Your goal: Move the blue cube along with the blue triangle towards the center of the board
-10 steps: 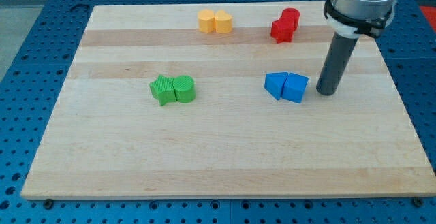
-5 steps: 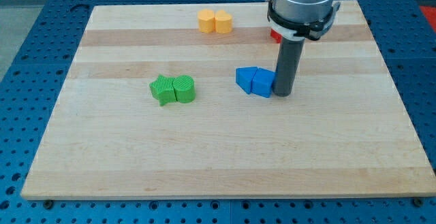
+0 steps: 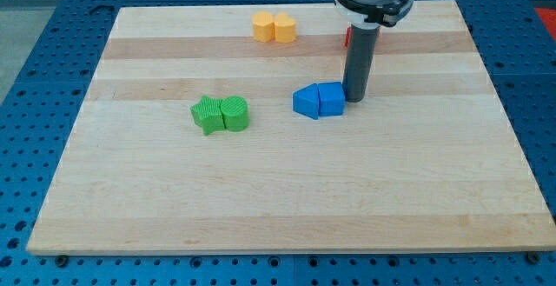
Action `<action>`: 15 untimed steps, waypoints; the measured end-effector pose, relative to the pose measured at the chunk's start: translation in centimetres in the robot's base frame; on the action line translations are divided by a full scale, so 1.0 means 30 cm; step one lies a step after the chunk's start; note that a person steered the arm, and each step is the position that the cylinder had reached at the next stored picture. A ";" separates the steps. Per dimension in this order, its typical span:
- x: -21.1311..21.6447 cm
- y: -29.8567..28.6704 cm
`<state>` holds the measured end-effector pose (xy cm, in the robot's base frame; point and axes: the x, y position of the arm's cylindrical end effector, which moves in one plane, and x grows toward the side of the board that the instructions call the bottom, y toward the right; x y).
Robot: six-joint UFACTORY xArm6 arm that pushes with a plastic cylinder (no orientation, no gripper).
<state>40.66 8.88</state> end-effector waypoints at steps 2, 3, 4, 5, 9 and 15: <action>0.012 -0.013; 0.029 -0.013; 0.032 -0.037; 0.032 -0.053; 0.083 -0.160; 0.056 -0.266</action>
